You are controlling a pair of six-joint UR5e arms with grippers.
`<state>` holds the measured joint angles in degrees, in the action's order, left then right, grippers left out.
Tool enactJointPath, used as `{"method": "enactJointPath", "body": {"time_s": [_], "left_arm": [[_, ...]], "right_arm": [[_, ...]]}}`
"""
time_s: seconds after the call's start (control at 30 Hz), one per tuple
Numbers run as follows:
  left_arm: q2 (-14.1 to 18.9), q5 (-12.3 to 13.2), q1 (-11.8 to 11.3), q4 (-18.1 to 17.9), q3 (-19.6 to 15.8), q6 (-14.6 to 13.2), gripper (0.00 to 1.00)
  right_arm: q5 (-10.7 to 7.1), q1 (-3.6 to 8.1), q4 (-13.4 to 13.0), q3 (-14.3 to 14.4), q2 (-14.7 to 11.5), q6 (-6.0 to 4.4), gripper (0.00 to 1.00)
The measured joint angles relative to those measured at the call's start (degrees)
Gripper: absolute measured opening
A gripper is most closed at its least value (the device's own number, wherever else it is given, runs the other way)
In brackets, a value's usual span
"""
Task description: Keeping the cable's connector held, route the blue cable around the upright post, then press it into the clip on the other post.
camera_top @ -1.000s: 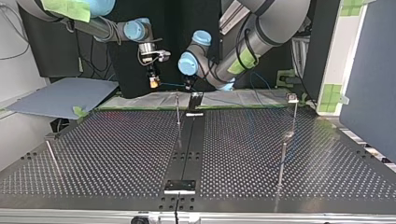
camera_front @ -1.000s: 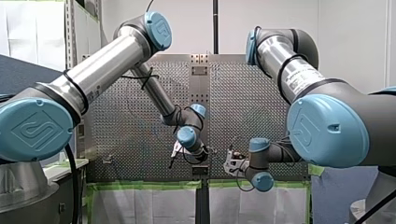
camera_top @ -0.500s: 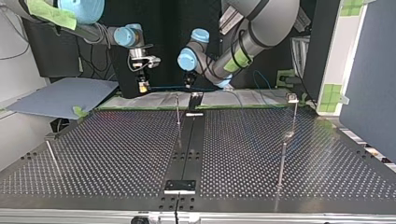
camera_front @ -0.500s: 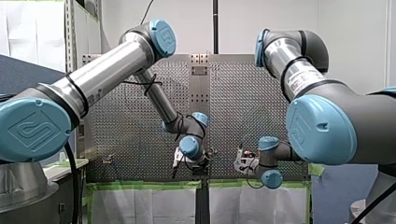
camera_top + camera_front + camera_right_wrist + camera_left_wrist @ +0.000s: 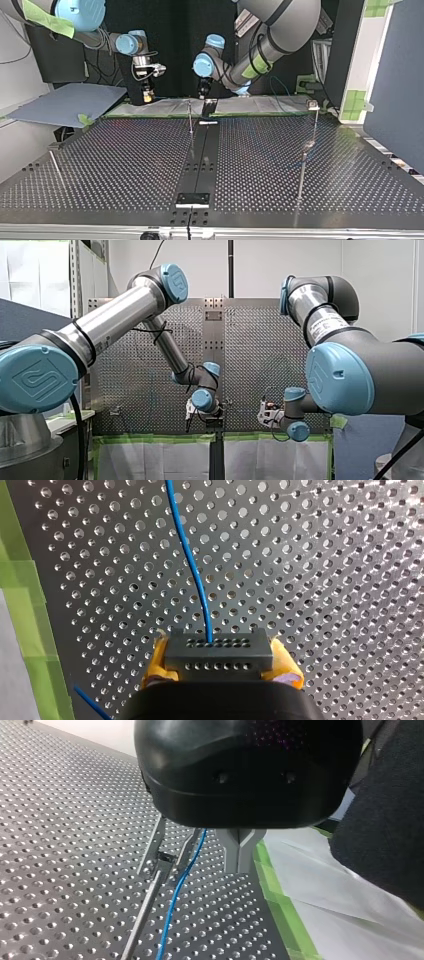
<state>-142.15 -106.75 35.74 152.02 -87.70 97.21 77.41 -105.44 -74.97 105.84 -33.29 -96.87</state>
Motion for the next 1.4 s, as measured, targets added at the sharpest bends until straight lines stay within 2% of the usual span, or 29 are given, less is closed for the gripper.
{"method": "enactJointPath", "body": {"time_s": [0.2, 0.43, 0.47, 0.5, 0.53, 0.57, 0.6, 0.63, 0.67, 0.83, 0.87, 1.0, 1.03, 1.07, 1.1, 1.17, 1.27, 1.4], "left_arm": [[0.0, 0.4, -0.4, -1.0, 0.0, 0.1, 0.0], [0.0, 0.8, -0.4, -0.1, 0.0, -1.3, 0.0], [0.0, 0.7, -0.4, 0.0, 0.0, -1.4, 0.07], [0.0, 0.7, -0.4, 0.2, 0.0, -1.7, 0.07], [0.0, 0.6, -0.3, 0.4, 0.0, -1.9, 0.15], [0.0, 0.6, -0.3, 0.5, 0.0, -2.2, 0.29], [0.0, 0.6, -0.2, 0.6, 0.0, -2.5, 0.29], [0.0, 0.7, -0.1, 0.6, 0.0, -2.9, 0.41], [0.0, 0.7, 0.0, 0.6, 0.0, -3.2, 0.45], [0.0, 0.1, 0.4, 1.2, 0.0, -4.5, 0.45], [0.0, 0.2, 0.5, 1.3, 0.0, -4.6, 0.43], [0.0, 0.7, 0.5, 2.4, 0.0, -5.0, 0.46], [0.0, 0.7, 0.5, 2.7, 0.0, -5.1, 0.54], [0.0, 0.6, 0.5, 2.9, 0.0, -5.1, 0.7], [0.0, 0.4, 0.6, 3.0, 0.0, -5.2, 0.7], [0.0, 0.0, 0.6, 3.2, 0.0, -5.3, 1.0], [0.0, -0.3, 0.6, 3.3, 0.0, -5.1, 1.0], [0.0, -0.2, 0.6, 3.8, 0.0, -4.7, 1.0]], "right_arm": [[-0.09, -0.05, 0.3, -0.3, 0.0, 0.41, 0.0], [-0.27, -0.14, 0.5, -0.3, 0.0, 1.01, 0.0], [-0.29, -0.15, 0.5, -0.3, 0.0, 1.06, 0.0], [-0.34, -0.2, 0.5, -0.4, 0.0, 1.16, 0.0], [-0.5, -0.31, 0.6, -0.5, 0.0, 1.34, 0.0], [-0.7, -0.4, 0.6, -0.6, 0.0, 1.47, 0.0], [-0.98, -0.48, 0.7, -0.6, 0.1, 1.58, 0.0], [-1.42, -0.56, 0.8, -0.7, 0.1, 1.71, 0.0], [-1.81, -0.63, 0.8, -0.7, 0.1, 1.79, 0.0], [-4.41, -1.16, 1.1, -0.8, 0.1, 2.07, 0.0], [-4.8, -1.26, 1.2, -0.8, 0.1, 2.12, 0.0], [-5.65, -1.67, 2.0, -0.8, 0.1, 2.85, 0.0], [-5.74, -1.78, 2.4, -0.8, 0.1, 3.22, 0.0], [-5.78, -1.86, 2.7, -0.8, 0.1, 3.54, 0.0], [-5.8, -1.93, 3.0, -0.8, 0.1, 3.88, 0.0], [-5.84, -2.14, 3.7, -0.8, 0.1, 4.59, 0.0], [-5.85, -2.45, 4.4, -0.8, 0.1, 5.34, 0.0], [-5.88, -2.83, 4.7, -0.8, 0.1, 5.73, 0.0]]}}
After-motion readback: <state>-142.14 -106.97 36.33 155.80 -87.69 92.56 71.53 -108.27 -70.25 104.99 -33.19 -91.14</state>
